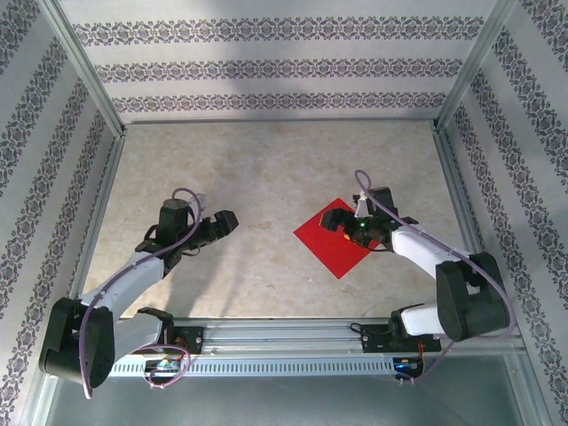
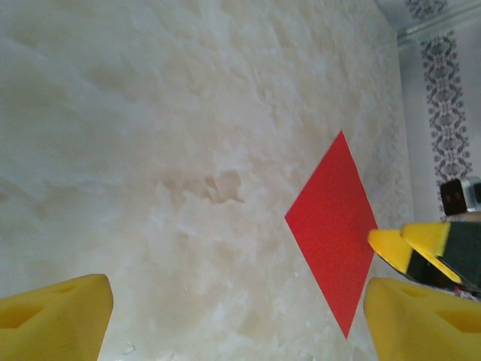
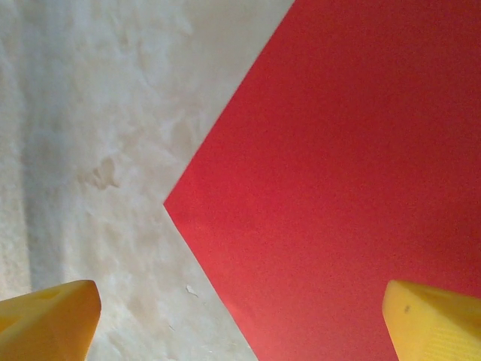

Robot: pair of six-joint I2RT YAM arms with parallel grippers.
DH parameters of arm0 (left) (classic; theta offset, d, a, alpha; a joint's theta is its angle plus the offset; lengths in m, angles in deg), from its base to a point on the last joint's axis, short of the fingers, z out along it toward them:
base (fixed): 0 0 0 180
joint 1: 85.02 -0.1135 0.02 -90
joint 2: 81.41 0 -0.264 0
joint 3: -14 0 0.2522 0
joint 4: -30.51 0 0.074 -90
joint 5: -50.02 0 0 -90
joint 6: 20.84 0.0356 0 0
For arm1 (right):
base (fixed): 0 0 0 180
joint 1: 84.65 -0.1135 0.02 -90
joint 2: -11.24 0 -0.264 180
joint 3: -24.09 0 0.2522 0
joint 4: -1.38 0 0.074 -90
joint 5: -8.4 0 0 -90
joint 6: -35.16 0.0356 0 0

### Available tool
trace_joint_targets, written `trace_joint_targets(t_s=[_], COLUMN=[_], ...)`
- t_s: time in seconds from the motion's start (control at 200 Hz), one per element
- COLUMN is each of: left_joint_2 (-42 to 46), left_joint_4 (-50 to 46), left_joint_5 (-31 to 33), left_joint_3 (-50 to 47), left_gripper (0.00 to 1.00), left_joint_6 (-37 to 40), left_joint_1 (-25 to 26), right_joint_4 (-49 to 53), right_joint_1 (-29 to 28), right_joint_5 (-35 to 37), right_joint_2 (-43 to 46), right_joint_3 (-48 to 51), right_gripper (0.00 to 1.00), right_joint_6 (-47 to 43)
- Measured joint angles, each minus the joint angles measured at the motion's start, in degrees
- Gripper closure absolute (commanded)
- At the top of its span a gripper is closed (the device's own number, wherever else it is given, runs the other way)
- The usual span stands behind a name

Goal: Fold a paper plane with a square sheet of paper (fold left side to right side)
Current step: Move the square sheet of paper to the center of the table.

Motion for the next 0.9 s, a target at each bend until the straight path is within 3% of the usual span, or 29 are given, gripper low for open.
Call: trace_joint_targets(t_s=[0.405, 0.63, 0.899], left_joint_2=[-2.69, 1.18, 6.08], left_joint_4=[2.23, -0.17, -5.11], left_joint_5=[2.54, 6.67, 11.39], left_joint_3=[0.0, 0.02, 0.55], left_gripper=[0.2, 0.19, 0.19], left_joint_6=[-1.86, -1.79, -0.79], left_joint_1=[3.23, 3.23, 3.23], right_joint_4=[-0.9, -0.07, 7.72], right_joint_1=[-5.77, -9.68, -18.99], right_joint_5=[2.93, -0.9, -4.74], right_joint_2=[-10.4, -16.96, -26.71], right_joint_3=[-4.63, -10.99, -23.93], right_gripper=[0.09, 0.19, 0.21], right_joint_6=[-1.75, -5.86, -15.78])
